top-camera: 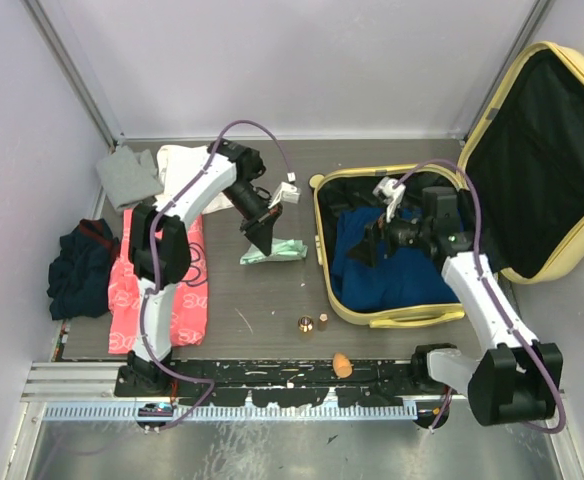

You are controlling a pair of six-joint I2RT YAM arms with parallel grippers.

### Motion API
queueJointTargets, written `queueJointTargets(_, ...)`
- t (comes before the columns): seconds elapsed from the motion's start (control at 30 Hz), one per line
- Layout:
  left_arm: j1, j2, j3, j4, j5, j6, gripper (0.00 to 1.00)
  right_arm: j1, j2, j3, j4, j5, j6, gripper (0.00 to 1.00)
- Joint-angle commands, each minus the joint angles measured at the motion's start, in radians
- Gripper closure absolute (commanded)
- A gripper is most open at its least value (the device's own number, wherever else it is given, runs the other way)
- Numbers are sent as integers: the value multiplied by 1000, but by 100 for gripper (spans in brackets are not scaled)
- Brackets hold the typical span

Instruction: Pack the luggage

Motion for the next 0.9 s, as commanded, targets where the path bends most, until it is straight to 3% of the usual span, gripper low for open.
queueJointTargets(0.0, 3, -110, -42, -175, 93, 22, 100, 133, -84, -143, 458, -106, 74, 0)
queueJointTargets(0.17, 6, -159, -77, -174, 107, 41, 100, 317, -61, -238, 668, -30, 105, 0)
queueJointTargets(0.43, 10, -265, -148, -174, 124, 136, 100, 492, 77, -306, 946, 16, 71, 0)
queueJointTargets(0.87, 11, -419, -200, -176, 97, 177, 100, 573, 215, -322, 1167, 62, 66, 0)
